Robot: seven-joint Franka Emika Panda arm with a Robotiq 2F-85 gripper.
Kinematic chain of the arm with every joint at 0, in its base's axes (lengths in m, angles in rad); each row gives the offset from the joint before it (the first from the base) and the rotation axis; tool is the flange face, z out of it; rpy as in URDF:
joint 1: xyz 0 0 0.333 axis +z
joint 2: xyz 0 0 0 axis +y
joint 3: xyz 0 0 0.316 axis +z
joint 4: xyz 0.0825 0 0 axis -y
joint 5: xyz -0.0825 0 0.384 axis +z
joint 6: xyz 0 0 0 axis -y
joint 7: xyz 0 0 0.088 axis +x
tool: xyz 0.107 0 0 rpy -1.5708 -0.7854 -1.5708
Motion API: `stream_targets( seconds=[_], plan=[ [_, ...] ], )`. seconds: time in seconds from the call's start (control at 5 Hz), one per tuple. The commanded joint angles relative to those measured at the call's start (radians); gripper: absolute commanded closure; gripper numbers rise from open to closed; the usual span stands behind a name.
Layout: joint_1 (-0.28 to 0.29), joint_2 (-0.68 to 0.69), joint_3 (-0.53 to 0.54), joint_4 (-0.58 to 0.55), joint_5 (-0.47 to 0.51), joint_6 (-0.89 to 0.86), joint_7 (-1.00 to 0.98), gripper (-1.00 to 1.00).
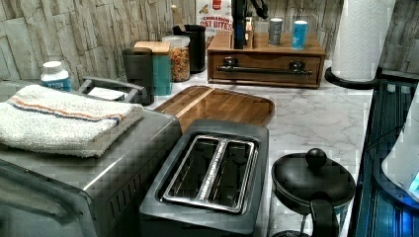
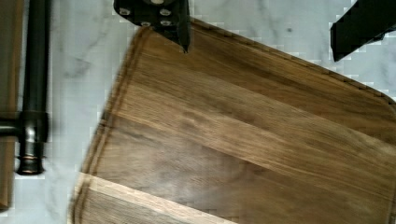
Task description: Open the drawer.
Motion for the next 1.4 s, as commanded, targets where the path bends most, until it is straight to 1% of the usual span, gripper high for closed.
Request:
stream_targets(
  seconds=[0.2,0.4,0.6,0.8,1.0,1.2,1.4],
  plan=[
    [-0.083,-0.004,-0.112,-0.078,-0.051,0.295,-0.26,-1.0],
    [-0.083,0.004,-0.126,-0.093,-0.101,0.32,-0.278,-1.0],
    [-0.091,0.045,-0.136,-0.076,-0.135,0.329,-0.272,-1.0],
    [-0.102,0.059,-0.143,-0.122,-0.106,0.435,-0.304,-1.0],
    [-0.107,0.086,-0.157,-0.133,-0.133,0.47,-0.309,-1.0],
    [-0.118,0.076,-0.163,-0.18,-0.078,0.504,-0.304,-1.0],
    [-0.114,0.039,-0.157,-0.22,-0.115,0.508,-0.207,-1.0]
  ],
)
